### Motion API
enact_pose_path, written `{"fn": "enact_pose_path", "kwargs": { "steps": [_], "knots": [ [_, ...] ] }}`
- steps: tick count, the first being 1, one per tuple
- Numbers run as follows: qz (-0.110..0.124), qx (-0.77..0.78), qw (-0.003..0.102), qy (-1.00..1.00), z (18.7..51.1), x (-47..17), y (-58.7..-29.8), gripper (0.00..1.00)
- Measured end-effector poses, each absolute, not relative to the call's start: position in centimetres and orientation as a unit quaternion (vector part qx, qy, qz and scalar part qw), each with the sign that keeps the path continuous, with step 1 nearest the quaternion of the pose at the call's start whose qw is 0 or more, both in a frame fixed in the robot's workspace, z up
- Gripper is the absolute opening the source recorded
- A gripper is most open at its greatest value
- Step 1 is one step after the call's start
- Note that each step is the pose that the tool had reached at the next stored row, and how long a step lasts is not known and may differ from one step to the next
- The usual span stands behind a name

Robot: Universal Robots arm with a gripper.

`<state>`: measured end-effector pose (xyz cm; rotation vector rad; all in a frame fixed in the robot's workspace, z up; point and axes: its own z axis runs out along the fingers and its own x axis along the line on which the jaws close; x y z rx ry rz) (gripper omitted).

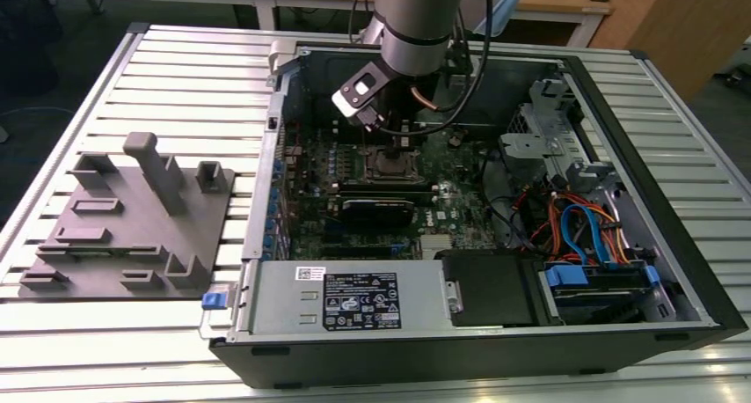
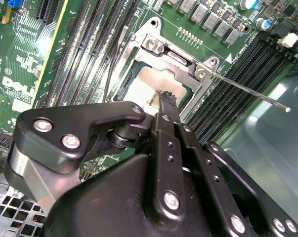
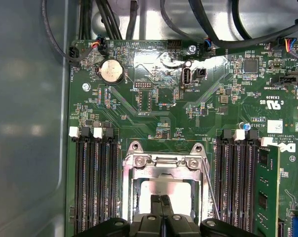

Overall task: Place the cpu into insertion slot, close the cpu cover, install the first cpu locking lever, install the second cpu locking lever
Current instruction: 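Install the first cpu locking lever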

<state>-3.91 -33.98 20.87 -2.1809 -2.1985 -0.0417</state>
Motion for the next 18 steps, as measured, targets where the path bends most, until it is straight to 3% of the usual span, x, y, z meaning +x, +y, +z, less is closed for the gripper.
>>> {"fn": "enact_pose_path", "kwargs": {
  "steps": [18],
  "knots": [
    [-0.013, -0.704, 0.022, -0.71, 21.29, -3.91, -33.98, 0.11]
  ]
}}
